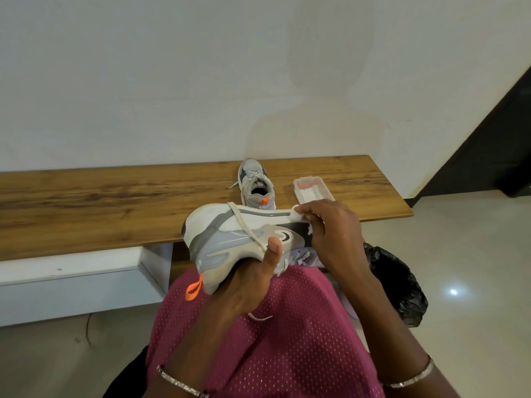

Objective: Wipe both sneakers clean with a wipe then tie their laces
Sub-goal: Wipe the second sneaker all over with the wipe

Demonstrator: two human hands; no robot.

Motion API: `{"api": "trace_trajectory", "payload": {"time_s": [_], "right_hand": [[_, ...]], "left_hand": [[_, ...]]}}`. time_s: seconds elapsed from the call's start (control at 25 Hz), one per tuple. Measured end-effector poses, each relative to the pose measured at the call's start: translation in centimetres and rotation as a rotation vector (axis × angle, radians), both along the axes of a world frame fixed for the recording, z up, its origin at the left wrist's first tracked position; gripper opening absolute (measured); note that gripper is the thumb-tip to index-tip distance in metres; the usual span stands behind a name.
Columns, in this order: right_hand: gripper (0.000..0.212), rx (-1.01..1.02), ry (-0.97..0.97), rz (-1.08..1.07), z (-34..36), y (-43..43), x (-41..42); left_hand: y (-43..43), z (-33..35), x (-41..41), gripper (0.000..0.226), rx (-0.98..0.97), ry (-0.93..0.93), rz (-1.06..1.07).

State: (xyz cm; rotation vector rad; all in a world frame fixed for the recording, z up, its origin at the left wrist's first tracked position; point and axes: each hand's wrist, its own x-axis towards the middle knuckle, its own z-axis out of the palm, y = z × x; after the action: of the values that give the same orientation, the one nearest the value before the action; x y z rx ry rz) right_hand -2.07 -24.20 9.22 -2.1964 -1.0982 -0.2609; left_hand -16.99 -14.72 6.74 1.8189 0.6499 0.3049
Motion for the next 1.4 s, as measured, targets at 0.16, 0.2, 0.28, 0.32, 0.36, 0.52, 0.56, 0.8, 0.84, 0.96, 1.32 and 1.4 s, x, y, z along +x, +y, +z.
{"api": "trace_trajectory", "payload": {"time_s": [0.16, 0.2, 0.28, 0.32, 0.36, 0.52, 0.56, 0.8, 0.84, 0.96, 1.32, 1.4], "right_hand": [[0.022, 0.097, 0.058, 0.203, 1.1, 2.1, -2.2], [0.022, 0.113, 0.078, 0.268, 1.3, 2.6, -2.7], [0.023, 0.115, 0.111, 0.337, 1.6, 3.0, -2.9], [0.023, 0.1, 0.103, 0.348, 1.6, 2.9, -2.6], [0.023, 0.067, 0.073, 0.335, 1.4, 2.6, -2.0], [0.024, -0.034, 0.005, 0.168, 0.9, 0.5, 0.3], [0.024, -0.029, -0.005, 0.135, 0.8, 0.2, 0.5], [0.018, 0.036, 0.037, 0.325, 1.6, 2.2, -3.0], [0.018, 0.037, 0.039, 0.367, 1.7, 2.5, -3.5], [0.021, 0.005, 0.018, 0.345, 1.3, 2.3, -2.6], [0.018, 0.02, -0.027, 0.184, 1.6, 1.5, -3.0], [0.014, 0.072, 0.009, 0.324, 1.7, 2.0, -4.8]], "left_hand": [[-1.3, 0.3, 0.3, 0.103, 0.046, -0.008, -0.1], [-1.4, -0.1, 0.4, 0.115, 0.044, 0.003, -0.106], [-1.1, -0.7, 0.5, 0.134, 0.005, 0.01, -0.092], [-1.0, -0.6, 0.5, 0.131, -0.015, -0.018, -0.075], [-0.7, -0.6, 0.4, 0.128, -0.031, -0.044, -0.055], [0.6, -0.7, -0.1, 0.128, -0.102, -0.062, 0.022], [0.5, -0.5, -0.1, 0.126, -0.105, -0.063, 0.023], [-1.1, -0.4, 0.5, 0.137, -0.039, -0.002, -0.094], [-1.0, -0.6, 0.5, 0.138, -0.042, 0.009, -0.083], [-0.1, -0.8, 0.4, 0.13, -0.05, -0.013, -0.027], [0.3, 0.4, -0.2, 0.124, -0.109, -0.077, -0.031], [-0.1, 0.6, -0.3, 0.129, -0.099, -0.074, -0.04]]}}
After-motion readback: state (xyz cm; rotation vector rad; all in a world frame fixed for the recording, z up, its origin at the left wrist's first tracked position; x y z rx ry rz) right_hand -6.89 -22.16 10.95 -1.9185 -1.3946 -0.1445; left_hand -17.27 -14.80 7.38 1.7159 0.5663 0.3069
